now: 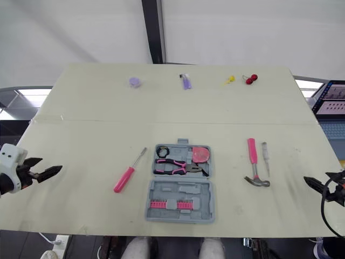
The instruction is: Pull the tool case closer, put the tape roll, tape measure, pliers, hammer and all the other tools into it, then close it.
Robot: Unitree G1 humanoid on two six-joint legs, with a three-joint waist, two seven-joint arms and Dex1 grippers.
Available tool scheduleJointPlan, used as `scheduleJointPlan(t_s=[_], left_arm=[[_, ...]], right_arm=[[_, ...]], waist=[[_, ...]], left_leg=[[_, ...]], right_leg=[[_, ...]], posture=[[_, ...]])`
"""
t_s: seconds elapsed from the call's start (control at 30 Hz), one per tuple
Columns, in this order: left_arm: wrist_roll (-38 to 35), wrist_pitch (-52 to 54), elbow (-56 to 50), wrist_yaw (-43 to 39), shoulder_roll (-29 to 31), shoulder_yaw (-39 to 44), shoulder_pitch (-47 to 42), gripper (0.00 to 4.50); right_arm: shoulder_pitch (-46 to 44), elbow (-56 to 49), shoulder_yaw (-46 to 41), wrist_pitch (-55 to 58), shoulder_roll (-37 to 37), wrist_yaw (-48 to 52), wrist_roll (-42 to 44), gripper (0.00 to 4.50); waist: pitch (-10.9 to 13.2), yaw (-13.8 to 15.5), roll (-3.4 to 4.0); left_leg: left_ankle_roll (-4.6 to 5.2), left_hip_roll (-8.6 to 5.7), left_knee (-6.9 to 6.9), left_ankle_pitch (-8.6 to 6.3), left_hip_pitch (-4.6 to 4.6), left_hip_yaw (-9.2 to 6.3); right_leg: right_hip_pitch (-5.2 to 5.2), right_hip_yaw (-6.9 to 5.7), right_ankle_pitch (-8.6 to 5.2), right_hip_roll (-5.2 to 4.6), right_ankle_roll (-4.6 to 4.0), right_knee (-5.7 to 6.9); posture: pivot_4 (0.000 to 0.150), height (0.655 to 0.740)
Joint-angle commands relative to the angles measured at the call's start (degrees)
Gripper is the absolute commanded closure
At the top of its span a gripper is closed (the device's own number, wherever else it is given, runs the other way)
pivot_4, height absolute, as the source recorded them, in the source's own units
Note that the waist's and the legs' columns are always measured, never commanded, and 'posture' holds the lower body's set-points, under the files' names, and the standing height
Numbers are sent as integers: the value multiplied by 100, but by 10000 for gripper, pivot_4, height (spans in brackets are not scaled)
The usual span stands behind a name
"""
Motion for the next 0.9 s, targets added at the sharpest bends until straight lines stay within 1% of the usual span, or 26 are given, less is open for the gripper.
scheduleJointPlan(t_s=[0.03, 0.1, 0.17, 0.27, 0.37, 0.63, 0.73, 0.8, 0.9], left_arm=[[-103, -150, -308, 19, -73, 94, -27, 103], [-188, -170, -486, -9, -151, 126, -12, 103], [-357, -133, -804, -54, -297, 180, -7, 103], [-572, 8, -1331, -200, -491, 55, 20, 103], [-647, 137, -1632, -237, -614, -77, -21, 103], [-821, 453, -2547, -315, -1107, -763, -393, 103], [-887, 521, -2834, -349, -1297, -1018, -497, 103], [-885, 471, -3145, -435, -1545, -1430, -625, 103], [-765, 293, -3389, -515, -1963, -2043, -939, 103]], right_arm=[[-5, 11, -171, -163, -73, 49, 120, 325], [26, -101, -245, -102, -60, 108, 239, 325], [112, -461, -369, 127, -16, 172, 481, 325], [286, -1043, -370, 360, 93, 106, 644, 325], [348, -1409, -319, 496, 218, 34, 699, 325], [318, -3095, 120, 1110, 794, -502, 846, 325], [113, -3199, 415, 950, 1032, -1114, 422, 325], [-124, -3025, 566, 834, 1304, -1646, 165, 325], [-321, -2883, 730, 726, 1648, -2088, -37, 325]], waist=[[0, -4, 0], [0, -5, 0], [0, 0, 0], [0, 3, 0], [0, 20, 0], [0, 42, 0], [-1, 39, -1], [-1, 46, 0], [-1, 68, 0]], left_leg=[[0, 0, 0, 0, 0, 0], [0, 0, 0, 0, 0, 0], [0, 0, 0, 0, 0, 0], [0, 0, 2, 0, -1, 0], [0, 0, 4, 0, -1, -1], [0, 0, 9, 0, -2, -3], [0, 0, 11, 0, -3, -4], [0, -1, 11, 0, -2, -4], [0, -1, 17, 0, -5, -7]], right_leg=[[0, 0, 0, 0, 0, 0], [0, 0, 0, 0, 0, 0], [0, 0, 0, 0, 0, 0], [1, 1, 0, 0, 0, 1], [1, 2, 0, 0, 0, 1], [2, 3, 1, 0, 1, 3], [2, 2, 1, 0, 1, 4], [3, 2, 1, 0, 1, 4], [4, 1, 1, 0, 1, 6]], posture=[[1500, 7400], [1500, 7400], [1500, 7400], [1500, 7400], [1500, 7400], [1500, 7400], [1500, 7400], [1500, 7400], [1500, 7400]])
